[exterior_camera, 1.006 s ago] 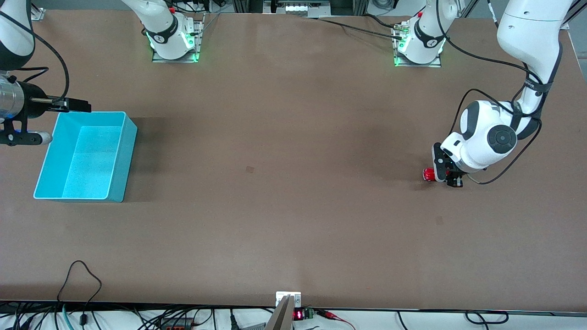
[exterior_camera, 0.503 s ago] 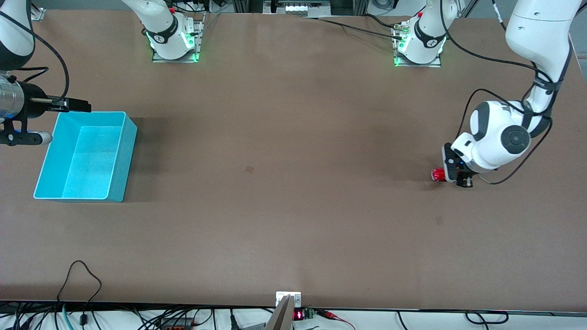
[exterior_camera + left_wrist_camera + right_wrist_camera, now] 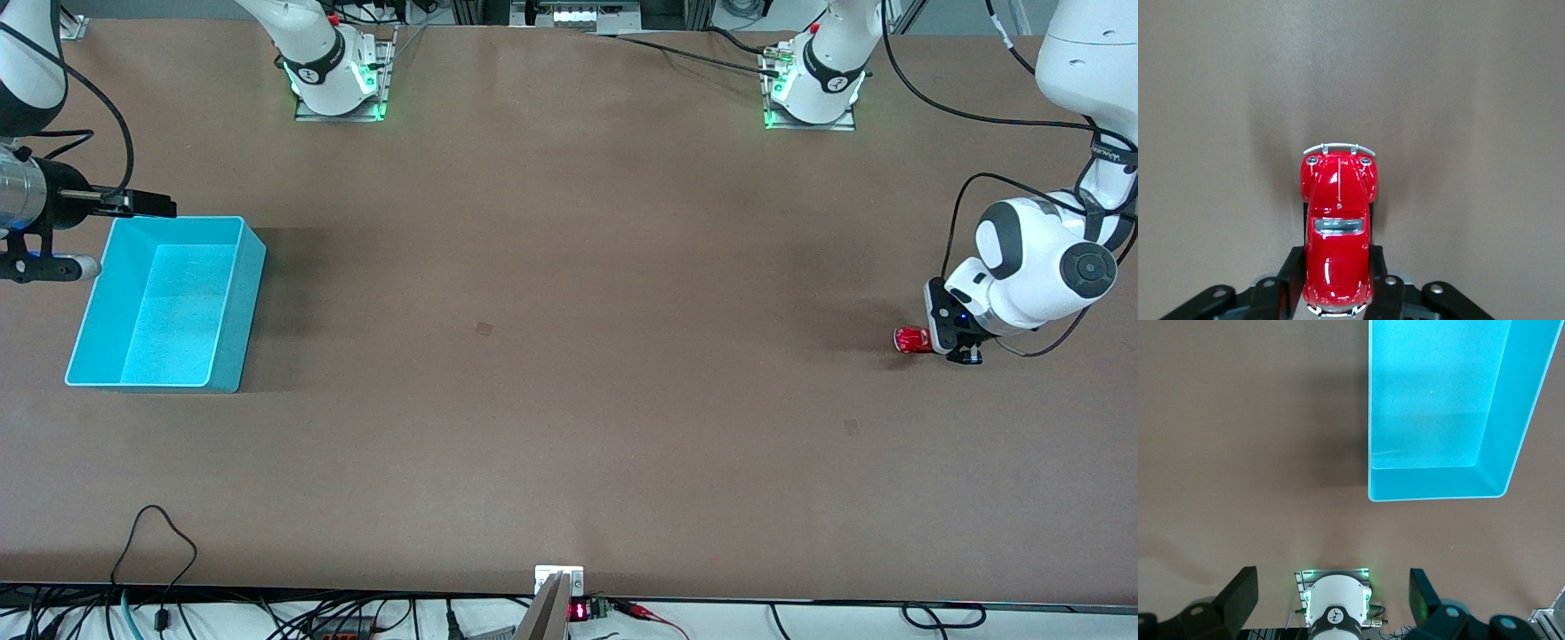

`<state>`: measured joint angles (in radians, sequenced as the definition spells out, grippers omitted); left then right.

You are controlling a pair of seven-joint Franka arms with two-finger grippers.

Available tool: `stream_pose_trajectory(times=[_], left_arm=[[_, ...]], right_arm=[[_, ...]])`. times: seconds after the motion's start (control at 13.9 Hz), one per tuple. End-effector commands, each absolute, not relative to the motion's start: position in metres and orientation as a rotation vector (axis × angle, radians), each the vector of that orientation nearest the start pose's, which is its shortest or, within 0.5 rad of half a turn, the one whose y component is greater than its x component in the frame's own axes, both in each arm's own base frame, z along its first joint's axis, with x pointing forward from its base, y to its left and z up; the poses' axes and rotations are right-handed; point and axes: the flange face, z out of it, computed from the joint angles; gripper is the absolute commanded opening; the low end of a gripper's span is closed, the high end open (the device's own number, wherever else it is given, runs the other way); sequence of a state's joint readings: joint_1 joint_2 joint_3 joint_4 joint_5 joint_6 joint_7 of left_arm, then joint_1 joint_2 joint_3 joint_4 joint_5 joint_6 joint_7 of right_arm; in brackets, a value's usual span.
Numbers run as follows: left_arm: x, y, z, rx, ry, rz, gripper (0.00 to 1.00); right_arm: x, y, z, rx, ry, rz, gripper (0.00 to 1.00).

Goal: Wind red beetle toy and store in blue box

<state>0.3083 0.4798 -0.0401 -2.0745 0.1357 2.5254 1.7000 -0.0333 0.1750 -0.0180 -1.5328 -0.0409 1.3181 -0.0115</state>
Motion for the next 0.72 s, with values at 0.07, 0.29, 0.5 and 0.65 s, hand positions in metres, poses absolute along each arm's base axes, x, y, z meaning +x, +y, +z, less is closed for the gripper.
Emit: stream_pose_trajectory(times=[0.07, 0.29, 0.5, 0.65], left_arm=[[0.576, 0.15, 0.208, -2.177, 2.233, 0.103, 1.0], [0.586, 0.143, 0.258, -2.206, 2.238, 0.14, 1.0], [0.601, 0.134, 0.313, -2.305, 2.201, 0.222, 1.0], [0.615, 0.12, 0.361, -2.406, 2.132, 0.287, 1.0]], right_arm=[[0.566, -0.034, 0.53, -3.104, 0.057, 0.624, 1.0], [0.566, -0.034, 0.53, -3.104, 0.054, 0.624, 1.0], [0.566, -0.034, 0.53, -3.104, 0.054, 0.624, 1.0], [0.566, -0.034, 0.53, -3.105, 0.054, 0.622, 1.0]])
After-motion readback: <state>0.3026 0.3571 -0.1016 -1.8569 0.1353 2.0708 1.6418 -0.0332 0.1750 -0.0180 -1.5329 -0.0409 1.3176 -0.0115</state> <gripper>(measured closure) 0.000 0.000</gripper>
